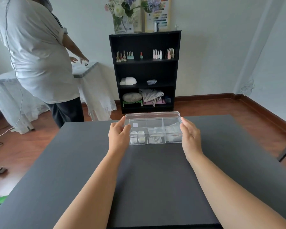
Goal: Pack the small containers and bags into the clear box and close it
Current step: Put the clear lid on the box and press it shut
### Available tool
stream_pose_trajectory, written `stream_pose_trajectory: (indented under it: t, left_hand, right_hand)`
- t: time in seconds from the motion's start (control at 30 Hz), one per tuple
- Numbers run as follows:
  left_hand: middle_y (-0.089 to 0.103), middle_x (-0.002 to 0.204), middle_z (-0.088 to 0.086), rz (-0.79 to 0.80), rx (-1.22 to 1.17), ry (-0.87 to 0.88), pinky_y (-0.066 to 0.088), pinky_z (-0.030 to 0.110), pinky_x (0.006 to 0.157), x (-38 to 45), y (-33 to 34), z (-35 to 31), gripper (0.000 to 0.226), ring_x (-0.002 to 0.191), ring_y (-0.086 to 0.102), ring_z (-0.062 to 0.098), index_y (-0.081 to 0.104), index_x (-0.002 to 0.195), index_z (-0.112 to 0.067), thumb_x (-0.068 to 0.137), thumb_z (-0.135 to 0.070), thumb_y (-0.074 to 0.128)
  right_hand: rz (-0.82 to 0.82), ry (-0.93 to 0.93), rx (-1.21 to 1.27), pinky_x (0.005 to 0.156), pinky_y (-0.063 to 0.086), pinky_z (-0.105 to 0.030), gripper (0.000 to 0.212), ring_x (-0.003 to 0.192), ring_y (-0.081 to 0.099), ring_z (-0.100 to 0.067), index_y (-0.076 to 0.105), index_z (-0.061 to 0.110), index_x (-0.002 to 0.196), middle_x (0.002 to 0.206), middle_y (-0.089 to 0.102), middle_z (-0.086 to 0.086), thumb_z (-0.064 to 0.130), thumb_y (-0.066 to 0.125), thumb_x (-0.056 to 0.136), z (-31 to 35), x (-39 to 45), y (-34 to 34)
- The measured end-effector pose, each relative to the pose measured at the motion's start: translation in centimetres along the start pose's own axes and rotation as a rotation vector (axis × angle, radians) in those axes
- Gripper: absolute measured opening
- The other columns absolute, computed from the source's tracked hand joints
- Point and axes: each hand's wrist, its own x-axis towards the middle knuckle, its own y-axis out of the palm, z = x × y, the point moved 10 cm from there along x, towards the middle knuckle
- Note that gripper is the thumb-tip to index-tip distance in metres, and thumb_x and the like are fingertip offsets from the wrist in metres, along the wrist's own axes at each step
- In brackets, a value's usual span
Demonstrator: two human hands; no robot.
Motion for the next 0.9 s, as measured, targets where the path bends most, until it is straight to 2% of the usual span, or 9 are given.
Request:
stream_pose_trajectory:
  t: [0.07,0.17,0.27,0.43,0.5,0.57,0.63,0.73,0.9]
  left_hand:
    - [0.048,0.099,-0.013,-0.024,0.041,0.023,0.036,0.002,0.061,0.7,-0.1,-0.4,0.044,0.079,0.053,-0.013,0.054,0.134,-0.030,0.091,-0.026,0.051]
    - [0.048,0.096,-0.006,-0.050,0.110,0.041,0.035,0.011,0.073,1.7,0.1,-0.8,0.042,0.086,0.053,0.000,0.059,0.132,-0.024,0.091,-0.024,0.048]
    - [0.048,0.096,-0.005,-0.053,0.134,0.057,0.033,0.013,0.076,2.2,0.8,-0.9,0.041,0.086,0.052,0.000,0.061,0.130,-0.020,0.093,-0.025,0.046]
    - [0.045,0.094,-0.008,-0.075,0.172,0.059,0.030,0.011,0.072,2.4,1.4,-0.5,0.039,0.086,0.050,0.000,0.062,0.127,-0.021,0.093,-0.028,0.044]
    - [0.046,0.094,-0.006,-0.061,0.168,0.068,0.032,0.016,0.073,2.2,1.6,-0.6,0.031,0.089,0.052,0.006,0.070,0.110,-0.031,0.093,-0.028,0.044]
    - [0.047,0.091,-0.006,-0.054,0.160,0.084,0.033,0.022,0.072,1.9,1.6,-0.9,0.030,0.084,0.051,0.004,0.059,0.074,-0.049,0.091,-0.028,0.043]
    - [0.048,0.091,-0.008,-0.062,0.155,0.084,0.033,0.024,0.069,1.7,1.5,-1.0,0.033,0.084,0.051,0.003,0.052,0.063,-0.047,0.090,-0.030,0.043]
    - [0.051,0.099,-0.004,-0.069,0.161,0.076,0.034,0.025,0.074,1.7,1.6,-0.5,0.032,0.093,0.053,0.012,0.073,0.105,-0.032,0.092,-0.034,0.043]
    - [0.049,0.098,-0.007,-0.043,0.172,0.074,0.037,0.027,0.074,1.6,1.9,0.0,0.037,0.096,0.053,0.013,0.073,0.106,-0.026,0.092,-0.039,0.042]
  right_hand:
    - [0.020,0.006,-0.012,0.087,0.032,0.004,0.038,0.111,0.047,0.019,0.054,0.004,0.135,0.128,0.052,0.010,0.013,0.050,0.099,-0.3,0.1,0.3]
    - [0.058,0.040,-0.008,0.088,0.031,0.005,0.040,0.120,0.044,0.009,0.051,0.006,0.139,0.132,0.051,0.008,0.015,0.049,0.099,-1.1,0.2,0.7]
    - [0.088,0.080,-0.010,0.089,0.029,0.004,0.042,0.123,0.040,0.009,0.048,0.009,0.142,0.140,0.048,0.006,0.019,0.048,0.100,-1.8,0.3,0.8]
    - [0.115,0.126,-0.042,0.107,0.026,-0.020,0.046,0.134,0.035,-0.002,0.043,0.014,0.145,0.152,0.041,0.001,0.025,0.046,0.101,-2.3,0.5,1.1]
    - [0.123,0.131,-0.061,0.110,0.024,-0.024,0.047,0.136,0.032,-0.003,0.041,0.015,0.146,0.153,0.039,0.002,0.026,0.045,0.101,-2.3,0.6,1.1]
    - [0.123,0.140,-0.064,0.109,0.023,-0.023,0.047,0.137,0.032,-0.003,0.040,0.015,0.147,0.154,0.038,0.001,0.026,0.045,0.101,-2.2,0.7,1.1]
    - [0.123,0.150,-0.067,0.111,0.023,-0.025,0.048,0.140,0.032,-0.008,0.039,0.014,0.147,0.154,0.037,0.000,0.027,0.044,0.102,-2.2,0.7,1.1]
    - [0.115,0.166,-0.071,0.118,0.022,-0.034,0.048,0.142,0.030,-0.012,0.038,0.015,0.148,0.155,0.036,0.001,0.028,0.042,0.103,-2.3,0.6,0.9]
    - [0.099,0.203,-0.061,0.118,0.023,-0.039,0.047,0.142,0.031,-0.013,0.038,0.015,0.148,0.155,0.036,0.000,0.029,0.042,0.102,-2.5,0.5,0.6]
